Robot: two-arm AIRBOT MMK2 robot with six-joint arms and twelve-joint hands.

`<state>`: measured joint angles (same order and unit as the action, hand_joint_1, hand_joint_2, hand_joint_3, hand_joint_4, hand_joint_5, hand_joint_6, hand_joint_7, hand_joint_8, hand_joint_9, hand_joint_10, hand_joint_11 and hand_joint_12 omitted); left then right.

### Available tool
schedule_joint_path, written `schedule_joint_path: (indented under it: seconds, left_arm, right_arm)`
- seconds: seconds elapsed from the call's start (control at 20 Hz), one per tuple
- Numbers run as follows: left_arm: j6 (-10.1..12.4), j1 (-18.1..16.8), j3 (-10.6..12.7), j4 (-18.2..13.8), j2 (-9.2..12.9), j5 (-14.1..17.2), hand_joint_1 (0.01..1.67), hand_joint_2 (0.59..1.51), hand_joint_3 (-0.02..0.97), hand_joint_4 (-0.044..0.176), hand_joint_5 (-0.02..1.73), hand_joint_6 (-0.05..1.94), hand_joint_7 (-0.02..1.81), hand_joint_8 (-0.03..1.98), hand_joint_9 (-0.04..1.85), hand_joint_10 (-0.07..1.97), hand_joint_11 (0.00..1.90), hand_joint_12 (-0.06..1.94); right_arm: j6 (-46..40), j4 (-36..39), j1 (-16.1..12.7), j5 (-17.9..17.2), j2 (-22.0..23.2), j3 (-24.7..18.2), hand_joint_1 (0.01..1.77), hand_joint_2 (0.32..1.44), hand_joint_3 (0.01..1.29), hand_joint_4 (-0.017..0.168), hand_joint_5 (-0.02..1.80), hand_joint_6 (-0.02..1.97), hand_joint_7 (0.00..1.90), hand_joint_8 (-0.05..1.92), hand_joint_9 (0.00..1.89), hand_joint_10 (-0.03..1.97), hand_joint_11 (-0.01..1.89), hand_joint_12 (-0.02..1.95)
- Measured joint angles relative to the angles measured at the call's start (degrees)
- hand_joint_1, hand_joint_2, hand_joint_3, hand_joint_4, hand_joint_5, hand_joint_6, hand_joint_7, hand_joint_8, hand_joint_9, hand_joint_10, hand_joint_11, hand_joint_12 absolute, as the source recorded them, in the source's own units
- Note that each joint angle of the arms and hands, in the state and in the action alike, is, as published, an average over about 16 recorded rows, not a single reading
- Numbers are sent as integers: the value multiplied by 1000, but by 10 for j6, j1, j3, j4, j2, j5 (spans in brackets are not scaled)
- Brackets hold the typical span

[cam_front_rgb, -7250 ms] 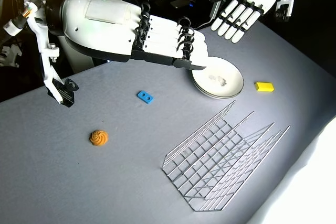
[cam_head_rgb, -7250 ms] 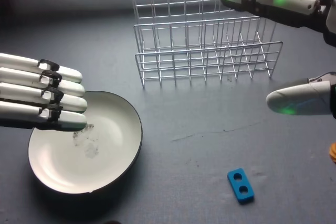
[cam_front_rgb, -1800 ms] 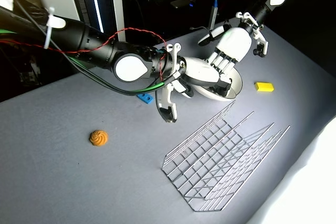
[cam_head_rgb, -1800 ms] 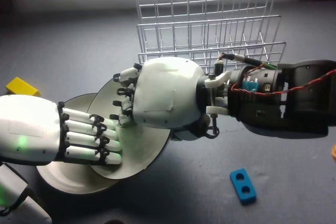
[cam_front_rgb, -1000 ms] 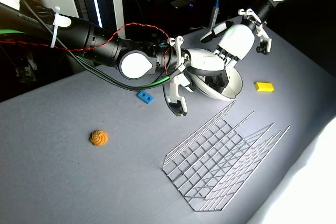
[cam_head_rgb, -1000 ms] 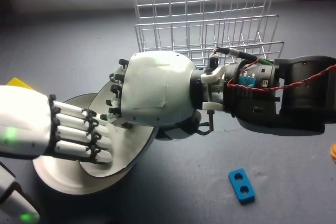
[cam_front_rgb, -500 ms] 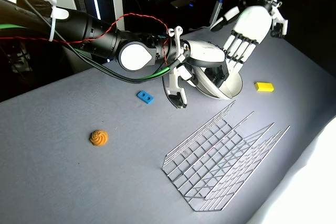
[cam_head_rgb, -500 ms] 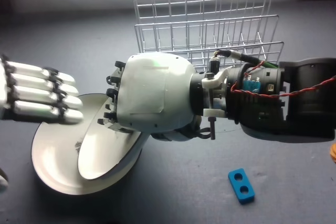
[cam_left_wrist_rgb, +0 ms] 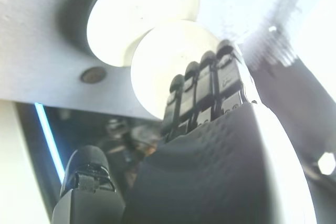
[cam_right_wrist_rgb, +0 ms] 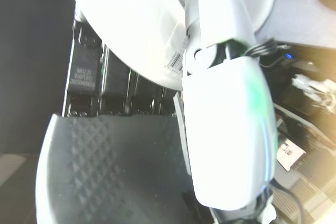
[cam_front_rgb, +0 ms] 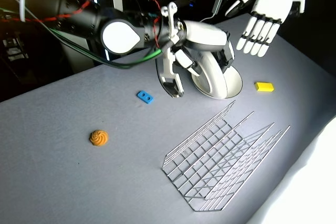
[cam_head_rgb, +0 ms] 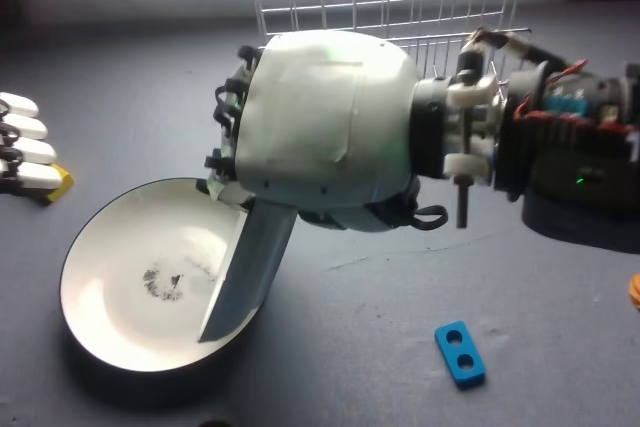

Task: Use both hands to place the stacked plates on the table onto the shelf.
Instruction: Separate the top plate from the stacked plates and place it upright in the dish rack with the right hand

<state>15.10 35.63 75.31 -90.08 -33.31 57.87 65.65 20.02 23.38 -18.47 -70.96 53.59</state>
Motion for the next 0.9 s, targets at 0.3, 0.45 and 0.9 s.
schedule_joint_path:
  seconds: [0.3,0.45,0.9]
  left_arm:
    - [32,-29,4,-16,24,15,16,1096,17,2,48,19,40,20,19,4,17,-8]
    - [41,-40,-1,-23,32,19,16,1097,17,2,49,19,38,20,19,5,17,-8]
    - [55,-58,-20,-33,44,23,16,1100,17,3,52,19,43,21,20,4,16,-8]
  right_arm:
    - [26,-119,-56,26,62,-58,1337,968,15,0,949,926,1076,751,1053,971,826,1058]
    - [36,-203,-86,45,90,-78,1338,968,15,0,955,916,1084,737,1063,954,834,1046]
    - [41,-446,-149,75,141,-91,1349,967,15,-1,976,877,1103,714,1075,970,830,1052]
